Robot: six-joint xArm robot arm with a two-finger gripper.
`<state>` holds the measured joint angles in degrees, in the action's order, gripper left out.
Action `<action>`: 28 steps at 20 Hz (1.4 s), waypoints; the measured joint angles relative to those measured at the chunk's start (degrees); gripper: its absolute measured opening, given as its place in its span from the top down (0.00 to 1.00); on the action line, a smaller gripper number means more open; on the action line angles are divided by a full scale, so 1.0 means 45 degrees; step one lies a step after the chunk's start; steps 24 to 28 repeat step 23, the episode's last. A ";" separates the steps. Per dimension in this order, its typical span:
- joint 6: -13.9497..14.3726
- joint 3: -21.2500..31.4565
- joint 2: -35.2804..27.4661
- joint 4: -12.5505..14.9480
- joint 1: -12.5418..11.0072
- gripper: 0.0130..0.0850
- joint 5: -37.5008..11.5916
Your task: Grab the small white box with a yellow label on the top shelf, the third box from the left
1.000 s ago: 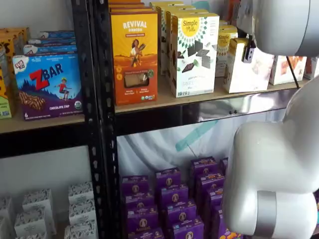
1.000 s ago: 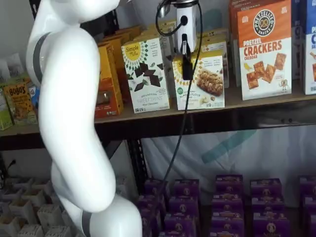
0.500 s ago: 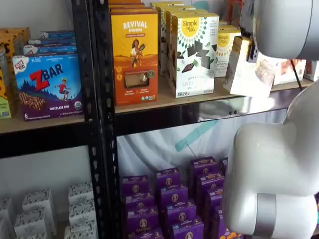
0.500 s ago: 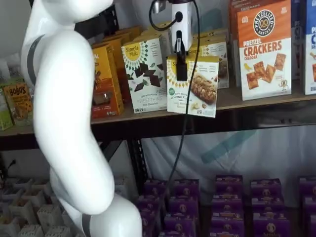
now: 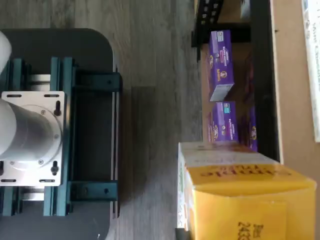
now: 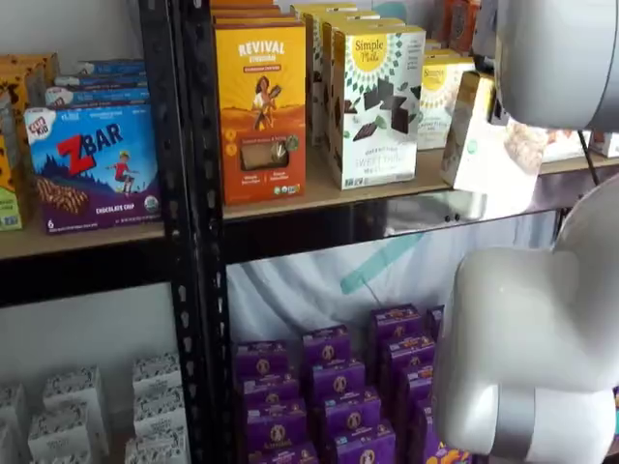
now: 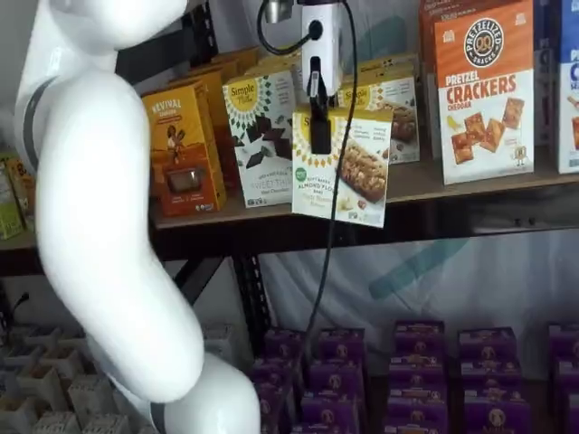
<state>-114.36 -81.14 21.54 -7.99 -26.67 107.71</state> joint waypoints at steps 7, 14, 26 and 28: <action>-0.0089 0.0587 0.0725 0.0016 -0.0104 0.72 0.0139; -0.0142 0.1213 0.1535 0.0117 -0.0150 0.72 0.0441; -0.0273 0.1767 0.2202 0.0118 -0.0294 0.72 0.0684; -0.0273 0.1767 0.2202 0.0118 -0.0294 0.72 0.0684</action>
